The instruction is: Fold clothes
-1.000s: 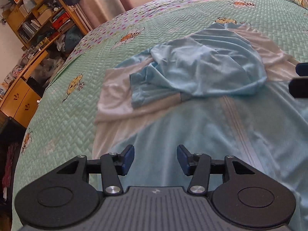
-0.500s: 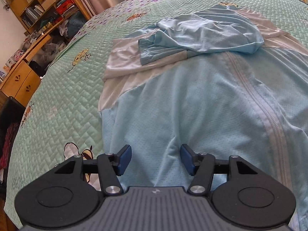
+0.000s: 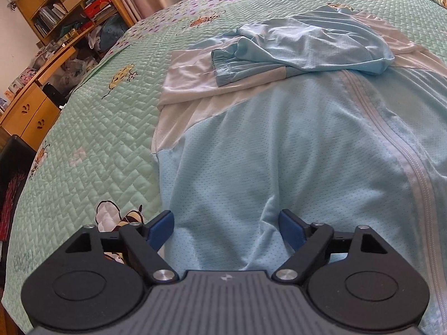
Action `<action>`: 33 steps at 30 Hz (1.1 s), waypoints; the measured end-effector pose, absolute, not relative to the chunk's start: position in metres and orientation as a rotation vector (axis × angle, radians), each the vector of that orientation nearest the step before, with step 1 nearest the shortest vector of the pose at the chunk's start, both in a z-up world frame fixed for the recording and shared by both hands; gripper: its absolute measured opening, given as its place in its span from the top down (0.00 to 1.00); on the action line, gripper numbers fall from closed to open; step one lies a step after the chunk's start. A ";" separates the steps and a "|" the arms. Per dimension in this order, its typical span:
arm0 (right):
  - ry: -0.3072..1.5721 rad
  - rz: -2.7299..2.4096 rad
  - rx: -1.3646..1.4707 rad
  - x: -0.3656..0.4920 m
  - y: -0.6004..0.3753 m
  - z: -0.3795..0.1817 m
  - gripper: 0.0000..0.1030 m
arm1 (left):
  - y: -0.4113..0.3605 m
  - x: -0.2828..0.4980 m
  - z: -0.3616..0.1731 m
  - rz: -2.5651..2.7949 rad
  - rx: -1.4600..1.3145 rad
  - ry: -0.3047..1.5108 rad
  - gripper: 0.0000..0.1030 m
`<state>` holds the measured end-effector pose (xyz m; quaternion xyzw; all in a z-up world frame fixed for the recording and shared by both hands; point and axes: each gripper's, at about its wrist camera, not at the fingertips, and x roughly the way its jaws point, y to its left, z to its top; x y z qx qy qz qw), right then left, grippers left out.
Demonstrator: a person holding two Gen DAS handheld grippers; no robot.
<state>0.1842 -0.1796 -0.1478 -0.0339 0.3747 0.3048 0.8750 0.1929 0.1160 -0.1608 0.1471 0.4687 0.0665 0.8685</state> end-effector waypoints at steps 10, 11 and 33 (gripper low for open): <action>0.846 0.659 -0.051 0.184 -0.192 -0.145 0.18 | 0.125 0.183 -0.145 0.153 0.269 0.946 0.16; 0.832 0.664 -0.011 0.186 -0.196 -0.140 0.18 | 0.120 0.181 -0.143 0.141 0.289 0.930 0.16; 0.901 0.699 0.045 0.166 -0.202 -0.162 0.18 | 0.120 0.173 -0.165 0.155 0.323 0.970 0.10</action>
